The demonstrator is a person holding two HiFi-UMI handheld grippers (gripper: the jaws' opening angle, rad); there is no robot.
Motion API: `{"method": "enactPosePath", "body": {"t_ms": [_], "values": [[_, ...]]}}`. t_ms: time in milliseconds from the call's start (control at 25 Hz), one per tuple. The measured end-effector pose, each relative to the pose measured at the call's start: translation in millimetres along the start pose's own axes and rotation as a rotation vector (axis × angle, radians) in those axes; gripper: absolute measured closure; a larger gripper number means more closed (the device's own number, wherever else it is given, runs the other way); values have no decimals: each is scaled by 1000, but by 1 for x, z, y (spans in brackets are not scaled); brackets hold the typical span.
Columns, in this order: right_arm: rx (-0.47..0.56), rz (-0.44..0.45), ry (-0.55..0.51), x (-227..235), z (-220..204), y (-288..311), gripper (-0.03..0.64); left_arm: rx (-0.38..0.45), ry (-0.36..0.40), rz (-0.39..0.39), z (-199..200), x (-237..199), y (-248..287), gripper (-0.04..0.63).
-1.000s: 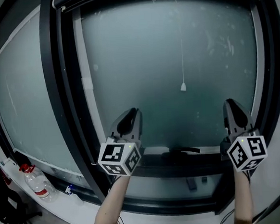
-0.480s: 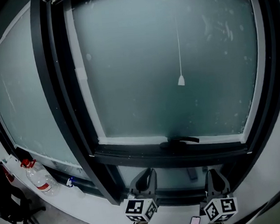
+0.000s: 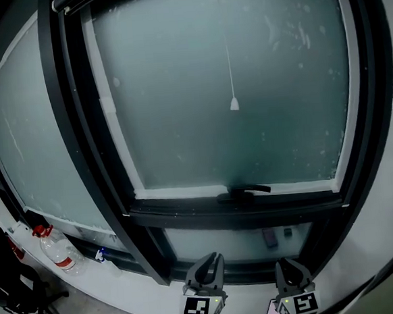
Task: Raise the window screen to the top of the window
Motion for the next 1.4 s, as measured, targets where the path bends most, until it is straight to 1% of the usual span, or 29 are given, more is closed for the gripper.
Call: {"method": "enactPosePath", "body": {"t_ms": [80,200,400,520,640,760,880,920,1040,1200,1400], "values": [[0,10,7,-3,0,-10,578,1,-3,-19,0,7,-10,549],[-1,9,-20,-11,1,-26,578,9,15,-23,4,15,-30,551],[35,-20,23,-34,14,-59,577,-1,1,-26,11,17,-81,549],[49,-26,8,-67,18,-92,578,-13,6,-24,17,17,-130,549],[50,-35,19,-106,19,-134,578,-36,-4,-25,21,19,-186,550],[38,-52,21,-142,17,-178,578,-65,6,-40,20,24,-235,549],[10,-59,29,-172,18,-216,578,-85,-25,-59,25,32,-275,551],[4,-58,27,-179,19,-225,578,-82,-34,-64,29,34,-286,549],[-2,-43,10,-199,25,-244,578,-58,-38,-70,41,40,-309,584],[14,2,18,-221,32,-257,578,-31,-31,-54,51,44,-334,584],[14,43,11,-242,34,-276,578,-39,-56,-38,55,50,-367,592]]}}
Point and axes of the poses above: the fingertips, and each gripper's own axes: y forward along the fingers, x to its right, z out of its top, the point moved 7 cm from there along -y, backward along the fingers, and after that the axes turned 4 degrees about z, right-handed, at the moved point
